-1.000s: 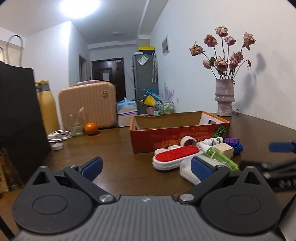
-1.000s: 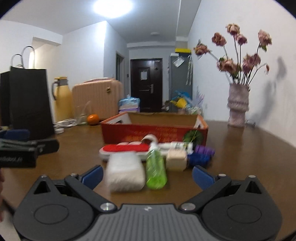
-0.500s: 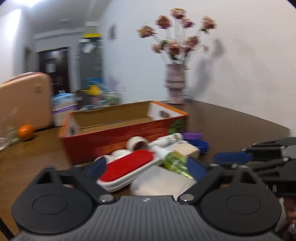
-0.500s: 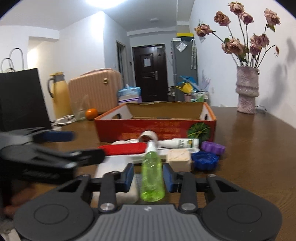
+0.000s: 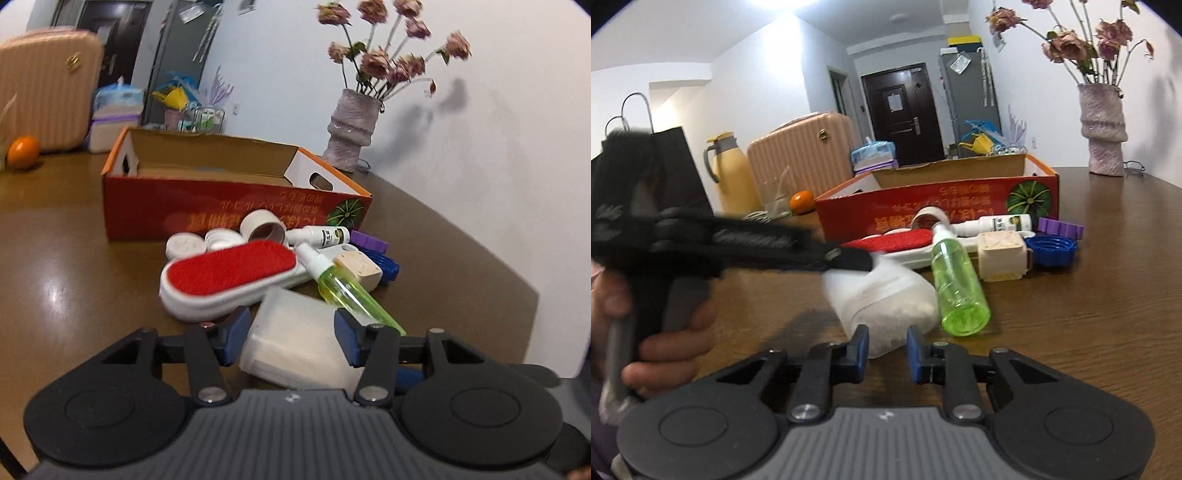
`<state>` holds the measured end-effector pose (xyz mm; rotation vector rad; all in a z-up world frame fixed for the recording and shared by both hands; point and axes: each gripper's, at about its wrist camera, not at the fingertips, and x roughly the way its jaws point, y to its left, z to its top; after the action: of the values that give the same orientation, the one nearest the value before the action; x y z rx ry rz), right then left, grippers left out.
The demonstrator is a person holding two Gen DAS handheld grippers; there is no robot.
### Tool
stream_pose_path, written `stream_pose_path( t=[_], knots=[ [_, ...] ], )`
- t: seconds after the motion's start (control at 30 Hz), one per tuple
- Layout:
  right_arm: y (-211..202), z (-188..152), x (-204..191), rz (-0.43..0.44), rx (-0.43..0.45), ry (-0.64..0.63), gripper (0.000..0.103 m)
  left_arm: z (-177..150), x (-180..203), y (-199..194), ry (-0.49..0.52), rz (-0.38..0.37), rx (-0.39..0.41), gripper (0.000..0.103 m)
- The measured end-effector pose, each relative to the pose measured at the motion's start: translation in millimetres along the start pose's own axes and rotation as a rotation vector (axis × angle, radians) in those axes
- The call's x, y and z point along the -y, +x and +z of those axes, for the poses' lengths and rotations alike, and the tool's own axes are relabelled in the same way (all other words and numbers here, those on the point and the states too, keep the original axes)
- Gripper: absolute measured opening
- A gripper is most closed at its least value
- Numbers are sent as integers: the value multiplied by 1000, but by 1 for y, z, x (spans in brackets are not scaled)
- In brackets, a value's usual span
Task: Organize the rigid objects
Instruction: 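Lift the white container with the left tool and carry it into the cardboard box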
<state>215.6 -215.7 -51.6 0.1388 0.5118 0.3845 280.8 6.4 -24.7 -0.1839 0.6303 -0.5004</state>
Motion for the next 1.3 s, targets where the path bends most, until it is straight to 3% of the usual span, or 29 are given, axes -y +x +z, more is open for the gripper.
stream_pose_path(
  t=[0.2, 0.33, 0.5, 0.57, 0.67, 0.83, 1.03, 1.3],
  knots=[
    [-15, 4, 22, 5, 38, 100, 19, -14, 2, -18, -115, -5, -43, 35],
    [-13, 12, 30, 46, 59, 159, 25, -12, 2, -16, -118, 3, -35, 36],
    [7, 18, 31, 120, 20, 231, 27, -12, 5, -10, -97, 4, -24, 40],
    [14, 19, 32, 129, 2, 275, 32, -13, 4, -11, -108, 11, -11, 35],
    [18, 21, 30, 122, -2, 278, 32, -16, 4, -18, -128, 23, 20, 29],
    [2, 30, 23, 135, 57, 233, 30, -15, 13, -42, -126, 2, 119, 28],
    [0, 89, 13, 121, 138, 123, 30, 30, 21, -48, -77, 7, 185, 28],
    [67, 203, 12, 141, 150, 7, 30, 134, -18, -11, -118, 41, 207, 28]
  ],
)
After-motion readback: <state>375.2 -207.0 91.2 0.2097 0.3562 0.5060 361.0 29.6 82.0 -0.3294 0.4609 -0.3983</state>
